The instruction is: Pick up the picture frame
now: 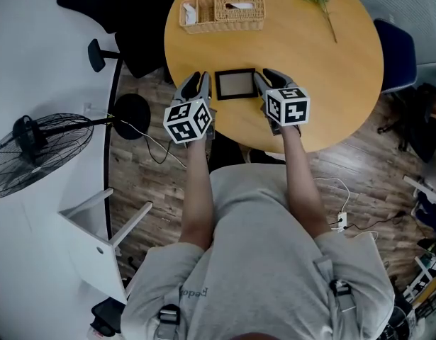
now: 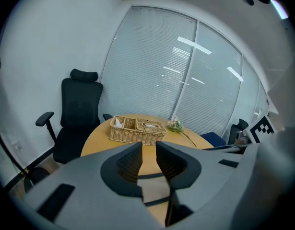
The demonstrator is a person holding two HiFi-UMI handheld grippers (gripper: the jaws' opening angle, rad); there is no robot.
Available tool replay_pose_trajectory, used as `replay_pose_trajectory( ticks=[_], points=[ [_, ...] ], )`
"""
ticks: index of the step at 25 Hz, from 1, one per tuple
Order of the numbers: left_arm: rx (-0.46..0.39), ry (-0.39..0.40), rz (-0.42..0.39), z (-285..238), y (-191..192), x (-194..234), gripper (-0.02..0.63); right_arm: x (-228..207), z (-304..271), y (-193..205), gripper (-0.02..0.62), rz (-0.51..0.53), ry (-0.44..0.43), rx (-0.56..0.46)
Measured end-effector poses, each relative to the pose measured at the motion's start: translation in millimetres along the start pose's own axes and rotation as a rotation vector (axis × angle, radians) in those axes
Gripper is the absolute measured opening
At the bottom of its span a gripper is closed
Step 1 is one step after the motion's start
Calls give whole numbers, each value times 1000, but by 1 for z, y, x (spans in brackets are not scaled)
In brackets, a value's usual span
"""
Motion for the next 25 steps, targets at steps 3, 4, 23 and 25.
replay_pose_trajectory(
  ticks=[3,4,23,25],
  points=[
    [30,8,-3,-7,9,2,109,-3,-8,13,112,-25,8,28],
    [41,12,-4,-10,12,2,115,-5,-11,18,117,-33,9,40],
    [238,52,-29,-77,58,18,117,-34,-55,68,121,-159,81,186],
    [260,50,-34,-84,65,21,117,-35,-60,72,121,-168,88,190]
  ],
)
Point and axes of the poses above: the fingertips, and each gripper's own axes: z backward along the fingers, x to its left, y out of its underside, the point moved 5 cm from there along z, backward along the fingers, and after that the axes turned 11 degrees about -y, right-handed, at the moved point
